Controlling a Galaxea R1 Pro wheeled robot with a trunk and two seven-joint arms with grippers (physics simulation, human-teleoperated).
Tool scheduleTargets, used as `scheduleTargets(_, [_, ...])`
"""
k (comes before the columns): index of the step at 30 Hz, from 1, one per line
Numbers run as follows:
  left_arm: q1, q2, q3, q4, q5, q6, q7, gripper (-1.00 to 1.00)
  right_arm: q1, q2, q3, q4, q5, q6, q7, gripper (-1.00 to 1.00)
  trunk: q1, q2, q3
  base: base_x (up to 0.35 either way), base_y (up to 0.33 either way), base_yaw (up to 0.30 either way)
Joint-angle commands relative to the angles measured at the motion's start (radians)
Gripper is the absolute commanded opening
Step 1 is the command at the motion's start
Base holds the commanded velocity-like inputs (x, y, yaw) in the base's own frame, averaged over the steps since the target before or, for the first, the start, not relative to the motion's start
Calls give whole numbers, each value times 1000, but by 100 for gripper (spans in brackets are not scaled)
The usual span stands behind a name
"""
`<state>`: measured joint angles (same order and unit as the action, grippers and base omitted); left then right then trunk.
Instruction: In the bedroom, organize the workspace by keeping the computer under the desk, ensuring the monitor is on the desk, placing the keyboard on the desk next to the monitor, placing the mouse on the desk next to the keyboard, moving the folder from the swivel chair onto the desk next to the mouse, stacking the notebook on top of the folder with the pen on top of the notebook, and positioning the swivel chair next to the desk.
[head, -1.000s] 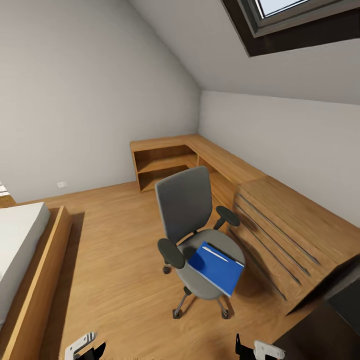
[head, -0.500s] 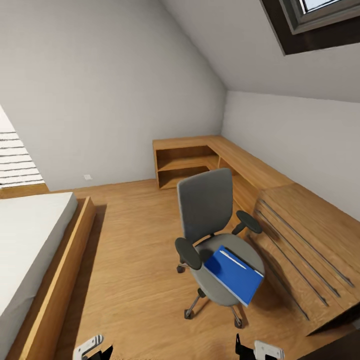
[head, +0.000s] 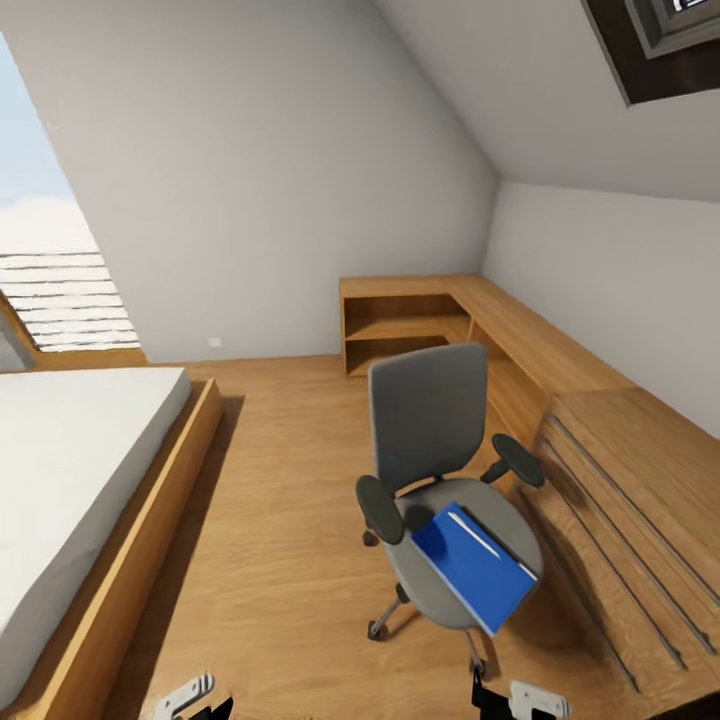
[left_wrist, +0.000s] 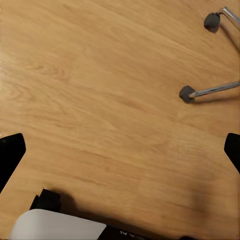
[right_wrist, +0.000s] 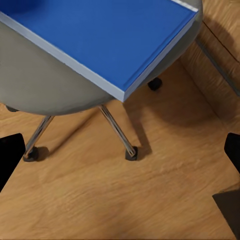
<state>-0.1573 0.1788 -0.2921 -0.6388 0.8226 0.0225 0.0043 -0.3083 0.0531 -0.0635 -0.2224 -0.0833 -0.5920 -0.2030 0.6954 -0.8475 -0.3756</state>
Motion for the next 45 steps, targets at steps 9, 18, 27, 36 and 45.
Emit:
scheduleTargets(9, [-1, 1, 0, 0, 5, 0, -1, 100, 0, -1, -5, -1, -4, -6, 5, 100, 0, -1, -4, 0, -95, 121])
scheduleTargets(18, [-1, 1, 4, -6, 6, -1, 2, 100, 0, -5, -1, 1, 2, -6, 6, 100, 0, -1, -4, 0, -3, 4])
scheduleTargets(27, [-1, 1, 4, -8, 6, -2, 2, 100, 0, -4, -2, -1, 2, -5, 7, 100, 0, -1, -4, 2, 0, 0])
scheduleTargets(36, [-1, 2, -1, -58, 3, 4, 3, 100, -2, -40, -6, -121, 1, -51, 3, 100, 0, -1, -4, 40, -2, 0])
scheduleTargets(45, [-1, 6, 2, -301, 3, 96, 218, 100, -35, -70, -8, -250, -2, 143, 3, 100, 0, -1, -4, 2, 0, 0])
